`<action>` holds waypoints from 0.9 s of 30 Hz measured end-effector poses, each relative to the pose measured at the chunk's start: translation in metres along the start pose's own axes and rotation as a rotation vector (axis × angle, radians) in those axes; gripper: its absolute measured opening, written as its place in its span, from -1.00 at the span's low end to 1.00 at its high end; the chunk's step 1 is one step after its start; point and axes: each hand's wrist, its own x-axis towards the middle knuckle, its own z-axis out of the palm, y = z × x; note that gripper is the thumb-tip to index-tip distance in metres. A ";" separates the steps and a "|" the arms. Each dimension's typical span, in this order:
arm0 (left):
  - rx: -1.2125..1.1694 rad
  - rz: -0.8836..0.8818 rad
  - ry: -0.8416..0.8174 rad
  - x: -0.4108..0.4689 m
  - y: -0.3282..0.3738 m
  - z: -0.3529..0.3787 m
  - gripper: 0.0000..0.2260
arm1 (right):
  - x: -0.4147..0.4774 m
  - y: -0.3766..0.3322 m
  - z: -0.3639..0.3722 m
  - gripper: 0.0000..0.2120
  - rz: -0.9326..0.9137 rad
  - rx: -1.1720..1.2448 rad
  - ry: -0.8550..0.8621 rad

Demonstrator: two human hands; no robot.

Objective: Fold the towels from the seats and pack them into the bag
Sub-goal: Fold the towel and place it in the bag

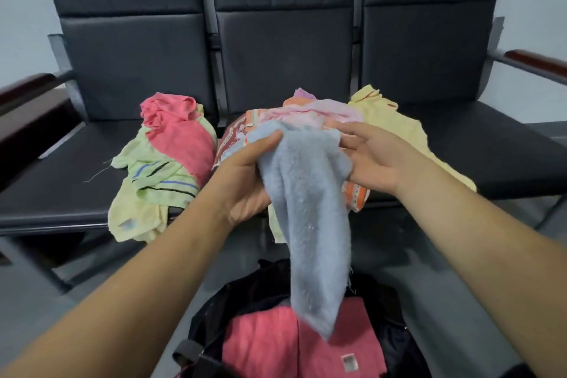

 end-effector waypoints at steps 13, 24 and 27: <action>0.377 0.015 0.074 0.016 0.007 -0.024 -0.53 | -0.004 0.020 -0.016 -0.56 0.006 -0.258 -0.300; 0.463 -0.069 0.188 0.013 -0.007 -0.027 -0.80 | -0.009 0.006 -0.035 -0.45 -0.123 -0.354 -0.046; 0.443 -0.036 0.291 0.016 -0.009 -0.019 -0.84 | -0.016 0.002 -0.041 -0.42 -0.020 -0.504 -0.021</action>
